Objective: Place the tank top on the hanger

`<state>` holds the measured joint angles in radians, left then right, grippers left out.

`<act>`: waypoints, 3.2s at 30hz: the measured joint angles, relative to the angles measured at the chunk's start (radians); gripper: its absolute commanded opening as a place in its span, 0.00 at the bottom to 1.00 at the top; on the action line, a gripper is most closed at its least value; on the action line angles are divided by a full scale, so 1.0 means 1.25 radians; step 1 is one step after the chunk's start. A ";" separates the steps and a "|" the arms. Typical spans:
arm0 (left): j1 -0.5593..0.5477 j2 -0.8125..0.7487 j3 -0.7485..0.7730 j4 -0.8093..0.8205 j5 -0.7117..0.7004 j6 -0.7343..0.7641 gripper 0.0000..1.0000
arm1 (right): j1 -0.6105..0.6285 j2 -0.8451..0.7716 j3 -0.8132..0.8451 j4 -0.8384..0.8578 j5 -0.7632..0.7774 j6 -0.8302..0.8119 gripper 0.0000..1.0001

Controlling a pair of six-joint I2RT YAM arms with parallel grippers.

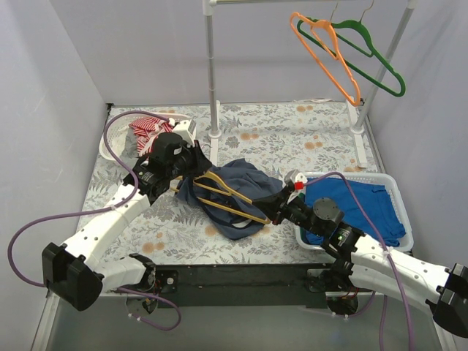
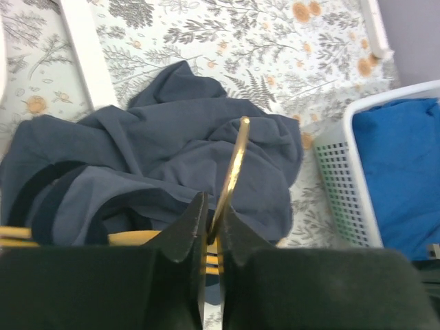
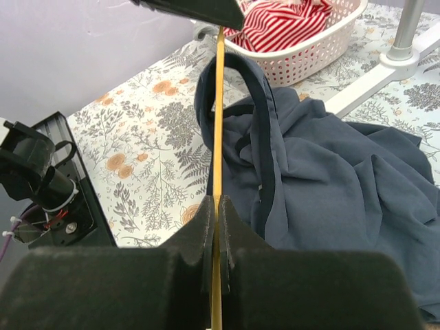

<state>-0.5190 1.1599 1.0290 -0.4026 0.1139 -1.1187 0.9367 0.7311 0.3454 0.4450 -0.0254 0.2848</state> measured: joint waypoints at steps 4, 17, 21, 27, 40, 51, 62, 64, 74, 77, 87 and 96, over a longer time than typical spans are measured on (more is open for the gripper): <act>-0.016 -0.001 0.000 -0.007 -0.044 0.018 0.00 | 0.000 -0.012 0.000 0.006 0.019 0.002 0.13; -0.066 -0.045 0.002 -0.051 -0.250 0.017 0.00 | 0.001 -0.071 0.101 -0.271 0.181 0.075 0.59; -0.066 -0.035 0.014 -0.073 -0.300 0.004 0.00 | 0.001 -0.138 0.151 -0.384 0.232 0.103 0.54; -0.066 0.005 0.049 -0.094 -0.364 -0.030 0.00 | 0.002 -0.144 0.178 -0.468 0.181 0.143 0.40; -0.066 0.056 0.085 -0.115 -0.415 -0.063 0.00 | 0.176 0.193 0.123 -0.455 0.205 0.225 0.48; -0.066 0.056 0.102 -0.127 -0.415 -0.063 0.00 | 0.168 0.411 0.236 -0.452 0.396 0.231 0.54; -0.066 0.056 0.114 -0.140 -0.417 -0.051 0.00 | 0.142 0.522 0.316 -0.463 0.417 0.207 0.01; -0.066 0.056 0.125 -0.143 -0.425 -0.049 0.00 | 0.143 0.491 0.335 -0.473 0.398 0.198 0.01; -0.067 0.055 0.168 -0.160 -0.481 -0.042 0.00 | 0.015 0.247 0.301 -0.404 0.190 0.167 0.01; -0.067 0.055 0.169 -0.162 -0.483 -0.042 0.00 | -0.101 0.275 0.220 -0.323 0.050 0.172 0.09; -0.067 0.055 0.169 -0.175 -0.477 -0.032 0.00 | -0.085 0.376 0.176 -0.333 -0.059 0.215 0.46; -0.067 0.055 0.169 -0.175 -0.471 -0.019 0.00 | 0.198 0.286 0.188 -0.379 0.233 0.354 0.37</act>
<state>-0.6025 1.2285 1.2407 -0.6212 -0.4747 -1.1427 1.1843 1.0885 0.5804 -0.0292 0.2665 0.7269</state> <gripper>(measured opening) 0.037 0.359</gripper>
